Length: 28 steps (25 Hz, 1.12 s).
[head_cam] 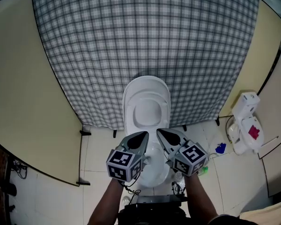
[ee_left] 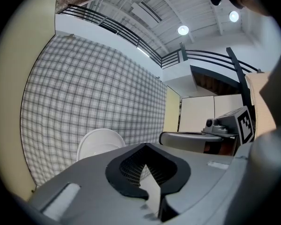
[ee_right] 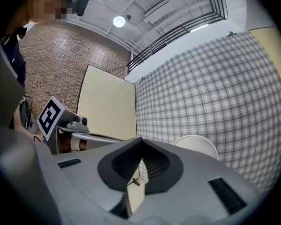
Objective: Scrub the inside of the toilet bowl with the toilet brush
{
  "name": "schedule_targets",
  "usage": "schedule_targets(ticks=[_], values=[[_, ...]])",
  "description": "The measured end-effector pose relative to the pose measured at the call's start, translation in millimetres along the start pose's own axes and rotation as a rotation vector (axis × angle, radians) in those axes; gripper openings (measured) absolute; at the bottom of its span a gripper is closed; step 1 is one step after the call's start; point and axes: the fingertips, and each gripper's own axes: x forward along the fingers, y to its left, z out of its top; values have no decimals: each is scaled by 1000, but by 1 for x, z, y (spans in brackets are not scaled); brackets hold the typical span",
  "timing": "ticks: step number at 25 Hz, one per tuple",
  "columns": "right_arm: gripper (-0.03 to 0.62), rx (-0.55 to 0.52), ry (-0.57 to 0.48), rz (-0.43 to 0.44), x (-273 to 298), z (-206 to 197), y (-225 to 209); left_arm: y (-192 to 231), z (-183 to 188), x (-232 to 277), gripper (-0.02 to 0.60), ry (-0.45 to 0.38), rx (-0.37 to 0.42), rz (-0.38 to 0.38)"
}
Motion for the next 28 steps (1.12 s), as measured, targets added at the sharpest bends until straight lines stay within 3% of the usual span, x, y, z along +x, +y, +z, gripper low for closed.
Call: schedule_targets(ticks=[7,17,28], values=[[5,5,26,46,5,1,5,4,2,5,9,14,-2,7],[6,-5,43,40,5,-5,3,12,1,-1,9,16,-1,4],[6,16,29,54,-19,2,-6,-12,1,6,9,24,10,11]])
